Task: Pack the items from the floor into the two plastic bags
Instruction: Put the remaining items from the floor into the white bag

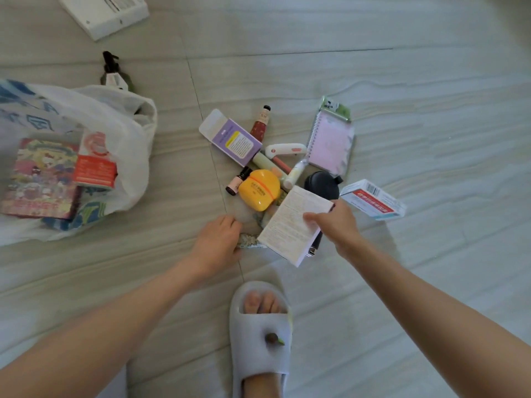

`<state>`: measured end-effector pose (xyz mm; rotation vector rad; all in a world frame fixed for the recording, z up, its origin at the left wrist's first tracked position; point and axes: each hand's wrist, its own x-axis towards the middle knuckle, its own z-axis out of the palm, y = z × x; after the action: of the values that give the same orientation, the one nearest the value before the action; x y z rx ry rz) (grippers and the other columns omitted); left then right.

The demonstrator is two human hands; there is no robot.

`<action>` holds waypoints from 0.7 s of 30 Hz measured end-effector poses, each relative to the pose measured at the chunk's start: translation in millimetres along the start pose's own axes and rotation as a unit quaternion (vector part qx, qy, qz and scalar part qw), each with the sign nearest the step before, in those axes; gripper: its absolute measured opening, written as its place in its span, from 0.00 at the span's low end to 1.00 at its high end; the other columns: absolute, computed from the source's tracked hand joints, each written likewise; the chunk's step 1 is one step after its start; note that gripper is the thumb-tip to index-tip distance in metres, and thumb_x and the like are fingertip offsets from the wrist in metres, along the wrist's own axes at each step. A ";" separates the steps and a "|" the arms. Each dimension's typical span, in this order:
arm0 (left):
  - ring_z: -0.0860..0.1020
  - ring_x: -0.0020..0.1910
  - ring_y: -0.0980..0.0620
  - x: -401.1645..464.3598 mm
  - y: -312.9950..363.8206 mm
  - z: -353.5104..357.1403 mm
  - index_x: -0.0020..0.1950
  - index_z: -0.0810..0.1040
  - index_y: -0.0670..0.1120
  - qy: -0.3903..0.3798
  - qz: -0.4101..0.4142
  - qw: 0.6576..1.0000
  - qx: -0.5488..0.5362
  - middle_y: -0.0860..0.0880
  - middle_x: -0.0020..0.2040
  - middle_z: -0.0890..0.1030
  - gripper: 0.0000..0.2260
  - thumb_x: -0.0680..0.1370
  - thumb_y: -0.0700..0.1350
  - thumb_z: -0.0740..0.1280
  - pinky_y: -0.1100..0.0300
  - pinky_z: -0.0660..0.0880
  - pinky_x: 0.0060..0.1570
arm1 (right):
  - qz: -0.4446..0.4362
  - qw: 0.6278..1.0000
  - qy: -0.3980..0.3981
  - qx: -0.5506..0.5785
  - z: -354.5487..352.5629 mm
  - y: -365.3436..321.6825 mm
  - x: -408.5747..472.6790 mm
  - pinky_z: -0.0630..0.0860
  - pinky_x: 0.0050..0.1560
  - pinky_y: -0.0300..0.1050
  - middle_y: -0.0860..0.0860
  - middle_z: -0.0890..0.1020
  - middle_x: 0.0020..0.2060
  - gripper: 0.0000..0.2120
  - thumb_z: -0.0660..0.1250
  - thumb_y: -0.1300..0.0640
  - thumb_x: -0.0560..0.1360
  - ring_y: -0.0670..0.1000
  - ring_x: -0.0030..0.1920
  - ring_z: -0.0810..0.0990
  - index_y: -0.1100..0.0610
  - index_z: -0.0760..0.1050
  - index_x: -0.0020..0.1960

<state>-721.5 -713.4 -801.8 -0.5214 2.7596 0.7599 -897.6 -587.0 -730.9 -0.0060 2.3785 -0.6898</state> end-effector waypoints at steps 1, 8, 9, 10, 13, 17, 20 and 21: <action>0.74 0.55 0.42 -2.2 -1.3 -2.1 0.56 0.75 0.40 -0.007 -0.023 0.999 -0.042 0.41 0.53 0.77 0.17 0.69 0.44 0.70 0.53 0.70 0.51 | -0.002 1.000 0.016 0.024 0.8 -4.0 -3.4 0.74 0.39 0.41 0.53 0.79 0.50 0.15 0.70 0.60 0.70 0.52 0.49 0.77 0.60 0.71 0.55; 0.74 0.39 0.54 -58.1 -19.2 -42.9 0.55 0.77 0.43 0.046 -0.255 0.917 -0.302 0.48 0.45 0.79 0.14 0.71 0.45 0.72 0.65 0.66 0.37 | -0.093 0.985 -0.021 0.144 19.8 -33.4 -59.6 0.80 0.44 0.49 0.52 0.78 0.41 0.06 0.63 0.57 0.76 0.52 0.43 0.79 0.58 0.72 0.51; 0.74 0.37 0.54 -71.5 -25.7 -48.1 0.54 0.78 0.43 0.056 -0.290 0.896 -0.331 0.49 0.43 0.79 0.14 0.71 0.45 0.72 0.65 0.66 0.35 | -0.082 0.980 -0.047 0.174 25.2 -40.0 -68.6 0.79 0.40 0.46 0.54 0.78 0.39 0.05 0.62 0.58 0.76 0.52 0.39 0.78 0.59 0.73 0.49; 0.74 0.35 0.54 -85.8 -32.7 -53.8 0.53 0.78 0.43 0.070 -0.318 0.872 -0.364 0.48 0.42 0.79 0.13 0.70 0.45 0.72 0.64 0.68 0.34 | -0.066 0.976 -0.072 0.192 31.6 -47.6 -77.5 0.78 0.35 0.43 0.55 0.78 0.37 0.05 0.62 0.59 0.76 0.51 0.36 0.77 0.59 0.74 0.46; 0.77 0.40 0.51 -133.1 -57.0 -76.7 0.52 0.78 0.42 0.153 -0.374 0.791 -0.459 0.45 0.45 0.81 0.12 0.71 0.44 0.72 0.63 0.74 0.38 | 0.001 0.960 -0.152 0.237 58.1 -74.0 -104.6 0.72 0.33 0.41 0.55 0.77 0.33 0.05 0.63 0.60 0.75 0.51 0.33 0.75 0.57 0.73 0.40; 0.78 0.42 0.50 -177.7 -94.8 -110.7 0.56 0.77 0.39 0.315 -0.418 0.658 -0.541 0.46 0.43 0.80 0.14 0.73 0.41 0.70 0.65 0.76 0.39 | 0.052 0.927 -0.269 0.255 106.7 -112.8 -130.1 0.72 0.35 0.42 0.55 0.75 0.36 0.01 0.63 0.61 0.75 0.50 0.34 0.74 0.59 0.72 0.45; 0.78 0.42 0.50 -179.9 -129.4 -120.7 0.59 0.76 0.37 0.387 -0.462 0.600 -0.526 0.44 0.45 0.81 0.18 0.73 0.44 0.71 0.58 0.76 0.47 | 0.078 0.909 -0.329 0.242 148.8 -141.9 -139.1 0.72 0.35 0.40 0.55 0.76 0.37 0.05 0.63 0.62 0.75 0.50 0.35 0.74 0.61 0.72 0.50; 0.79 0.43 0.49 -176.2 -139.6 -122.3 0.60 0.75 0.39 0.402 -0.475 0.592 -0.512 0.43 0.48 0.81 0.19 0.72 0.45 0.71 0.55 0.76 0.50 | 0.090 0.902 -0.342 0.249 163.1 -151.9 -141.0 0.72 0.35 0.40 0.56 0.76 0.37 0.08 0.63 0.63 0.75 0.50 0.35 0.74 0.62 0.71 0.53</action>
<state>-521.4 -841.7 -707.1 -2.7649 1.4909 1.9651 -715.2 -770.7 -680.4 0.1629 1.4701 -0.9918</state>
